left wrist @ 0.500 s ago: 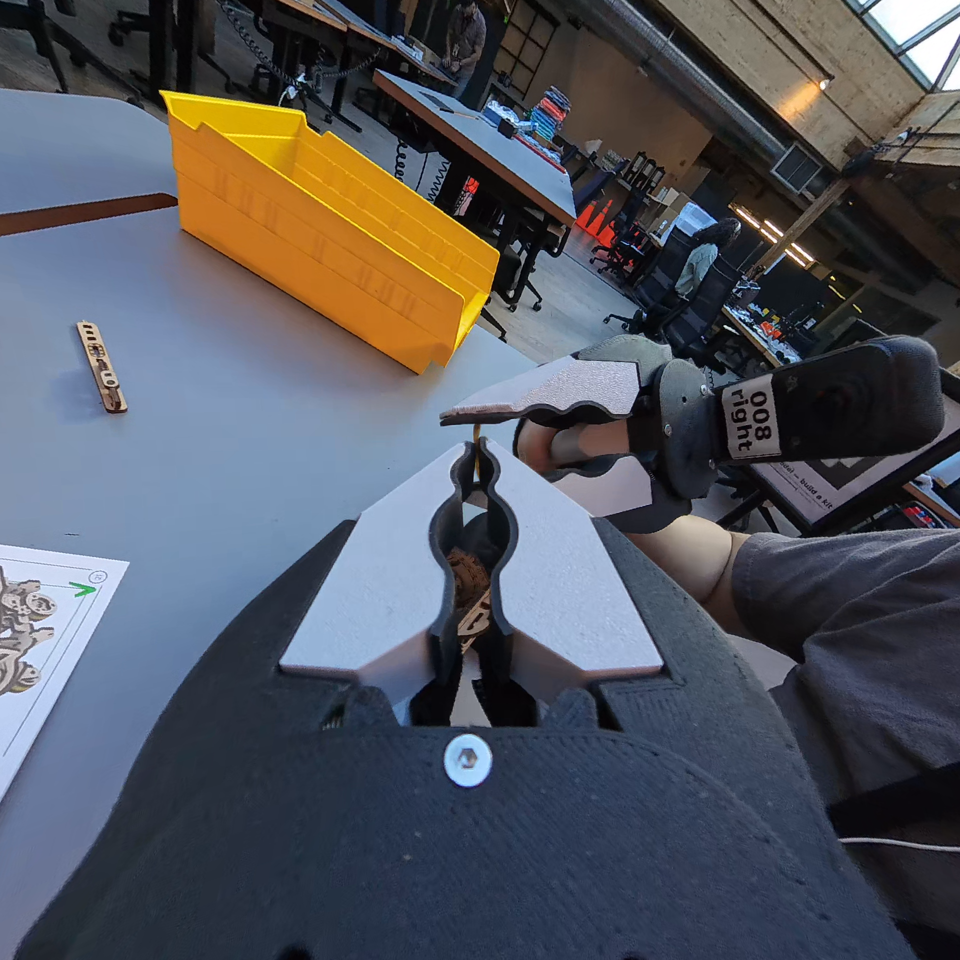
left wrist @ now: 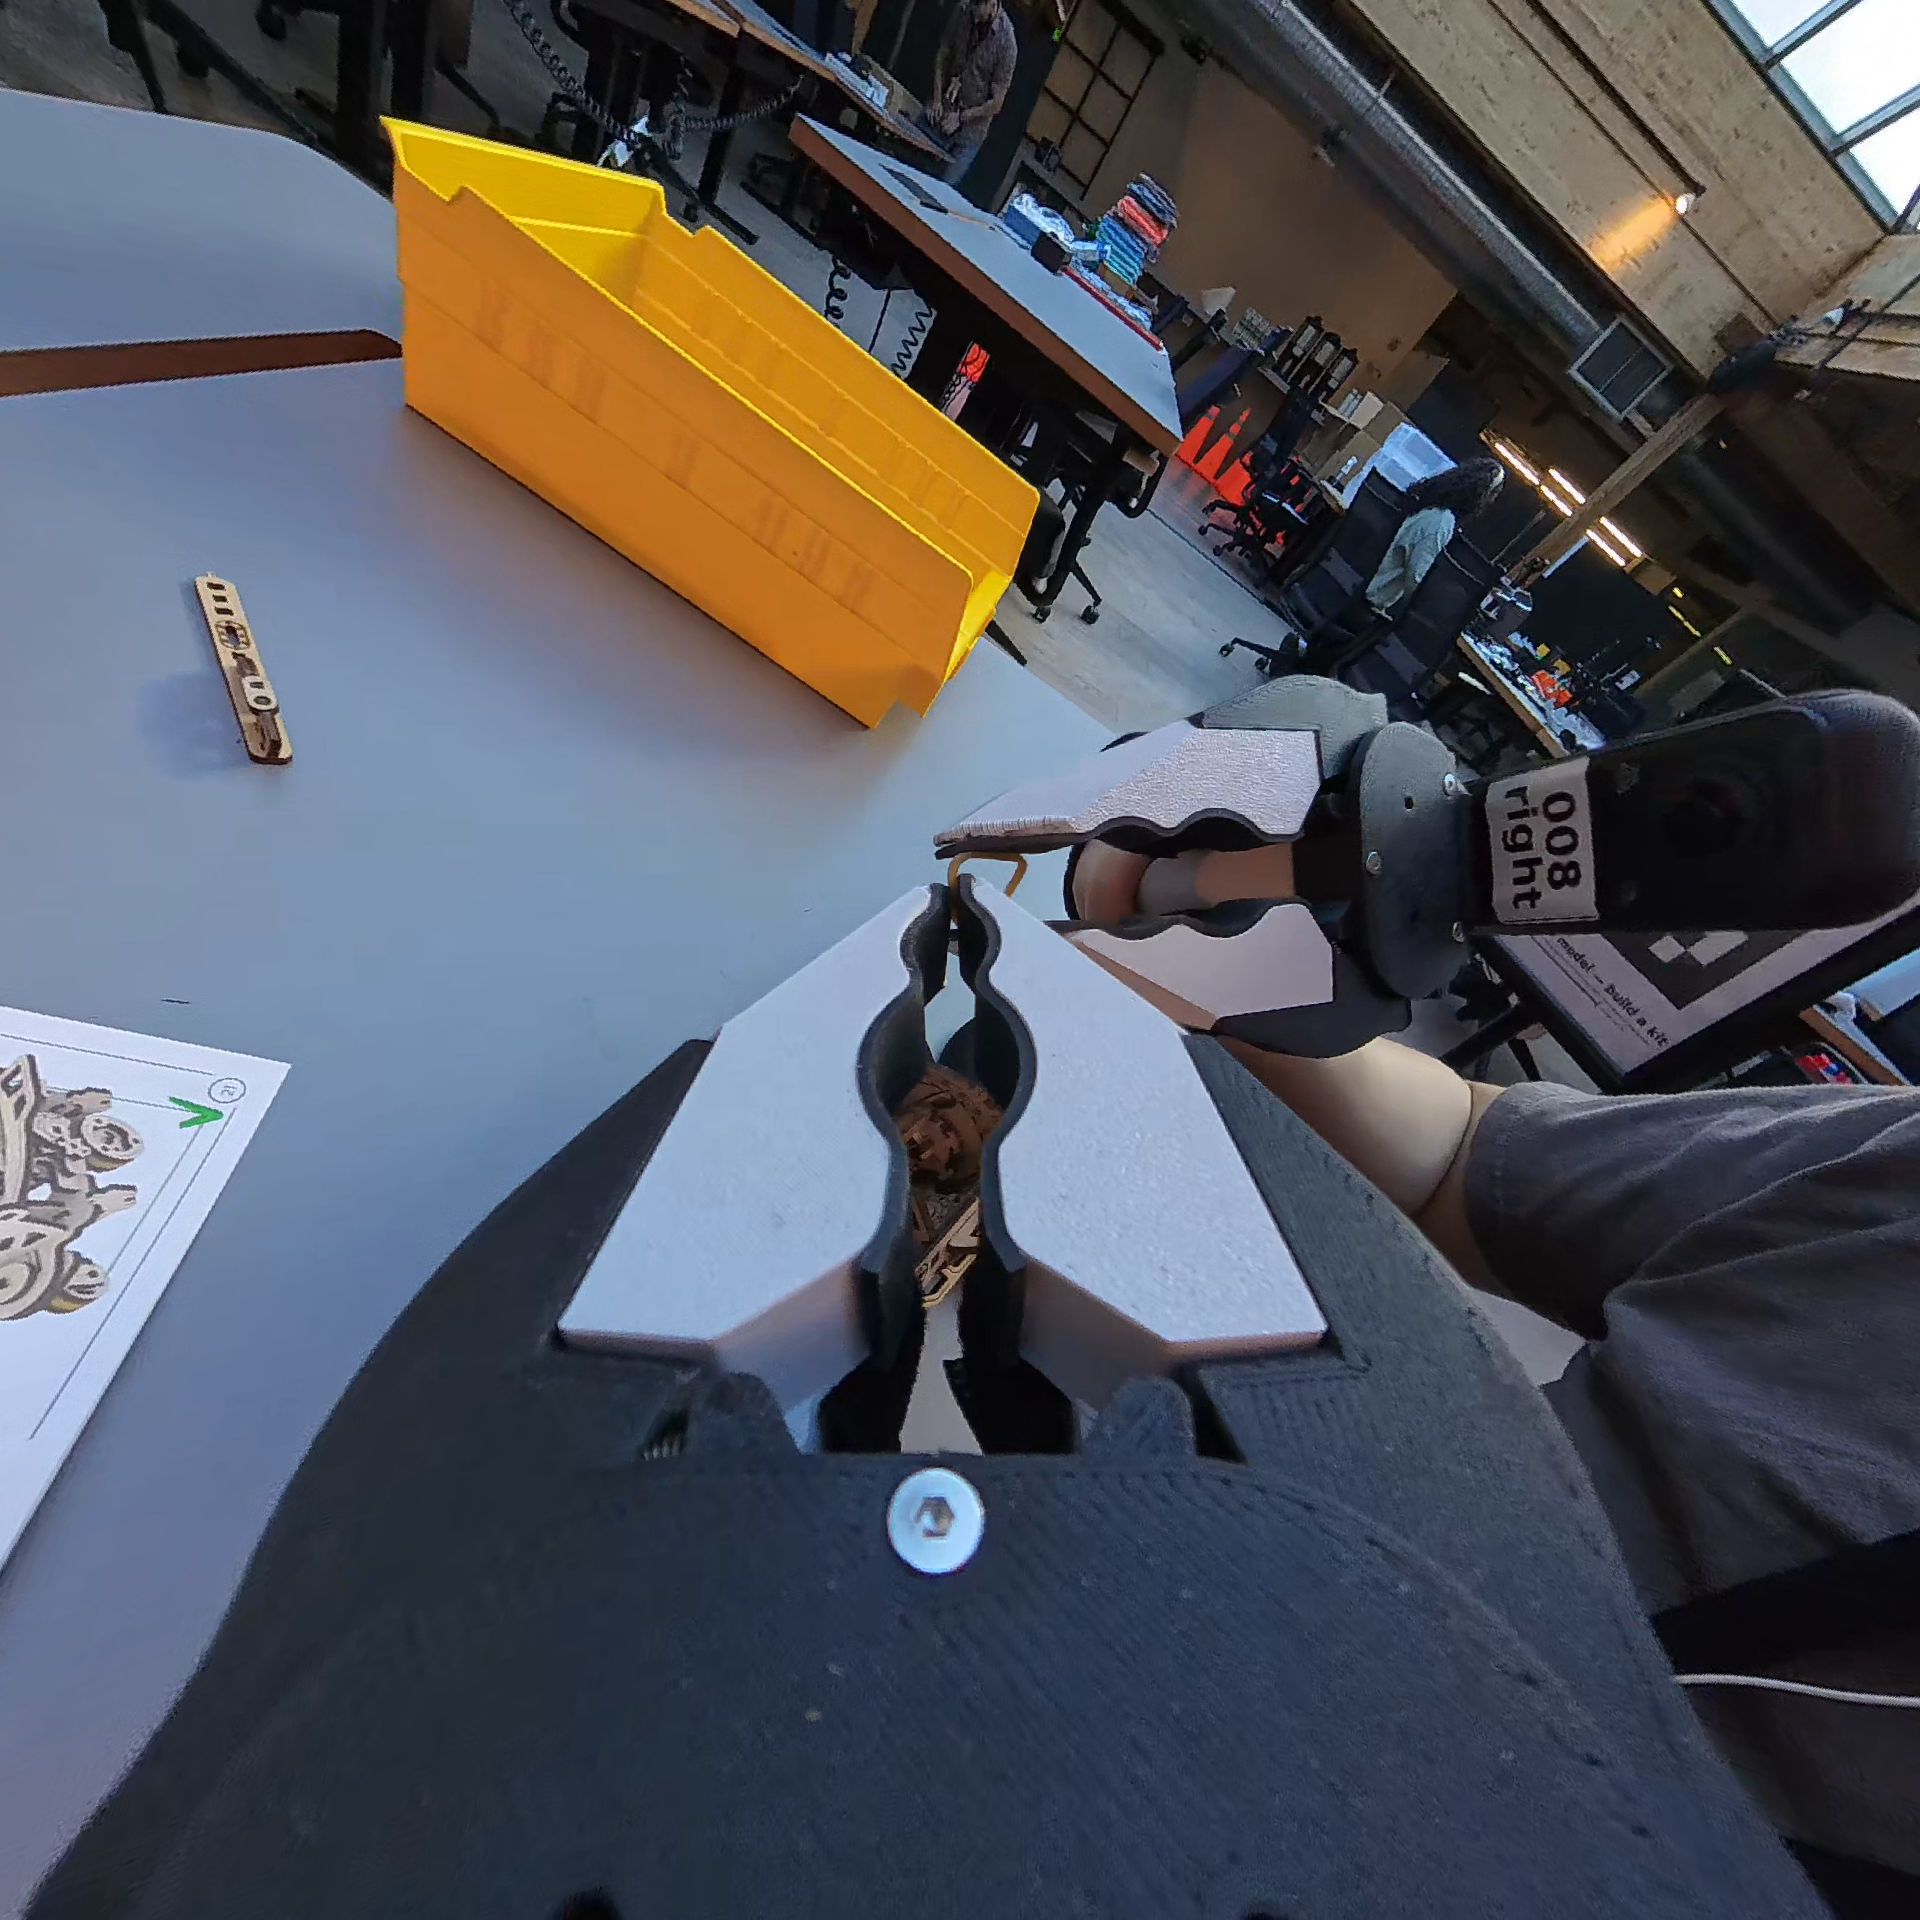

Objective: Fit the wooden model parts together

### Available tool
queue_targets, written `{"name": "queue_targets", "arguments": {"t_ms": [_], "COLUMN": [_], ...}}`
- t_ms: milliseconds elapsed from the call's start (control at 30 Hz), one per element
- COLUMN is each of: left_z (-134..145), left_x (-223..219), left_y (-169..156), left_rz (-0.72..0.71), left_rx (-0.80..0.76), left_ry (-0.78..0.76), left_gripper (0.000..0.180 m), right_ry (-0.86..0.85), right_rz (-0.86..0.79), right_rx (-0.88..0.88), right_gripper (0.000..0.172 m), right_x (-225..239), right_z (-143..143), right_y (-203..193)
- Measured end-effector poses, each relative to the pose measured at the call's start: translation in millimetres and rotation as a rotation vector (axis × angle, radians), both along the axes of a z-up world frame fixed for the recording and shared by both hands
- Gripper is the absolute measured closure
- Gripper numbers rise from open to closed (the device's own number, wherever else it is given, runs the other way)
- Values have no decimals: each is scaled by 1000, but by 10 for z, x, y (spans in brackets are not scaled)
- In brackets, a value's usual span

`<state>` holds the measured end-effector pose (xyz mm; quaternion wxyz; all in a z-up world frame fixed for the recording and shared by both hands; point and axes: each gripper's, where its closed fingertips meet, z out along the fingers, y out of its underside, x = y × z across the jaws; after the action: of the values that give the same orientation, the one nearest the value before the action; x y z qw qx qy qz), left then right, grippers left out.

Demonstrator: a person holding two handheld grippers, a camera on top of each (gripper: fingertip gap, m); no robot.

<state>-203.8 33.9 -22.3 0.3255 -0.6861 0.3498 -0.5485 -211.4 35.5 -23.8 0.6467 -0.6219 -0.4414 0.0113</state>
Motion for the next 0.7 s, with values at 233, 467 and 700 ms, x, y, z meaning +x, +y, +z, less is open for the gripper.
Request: {"name": "queue_targets", "arguments": {"t_ms": [233, 467, 700], "left_z": [-34, -59, -91], "left_x": [-14, -28, -69], "left_y": [25, 20, 39], "left_rz": [0, -5, -6], "left_rx": [-30, -31, -47], "left_ry": [-6, -2, -9], "left_gripper": [180, 180, 173], "right_ry": [-41, -22, 178], "right_rz": [6, 37, 152], "right_rx": [24, -43, -265], "right_gripper": [169, 172, 172], "right_x": [-6, -27, -64], "right_z": [-45, -101, -119], "right_y": [-9, -22, -76]}}
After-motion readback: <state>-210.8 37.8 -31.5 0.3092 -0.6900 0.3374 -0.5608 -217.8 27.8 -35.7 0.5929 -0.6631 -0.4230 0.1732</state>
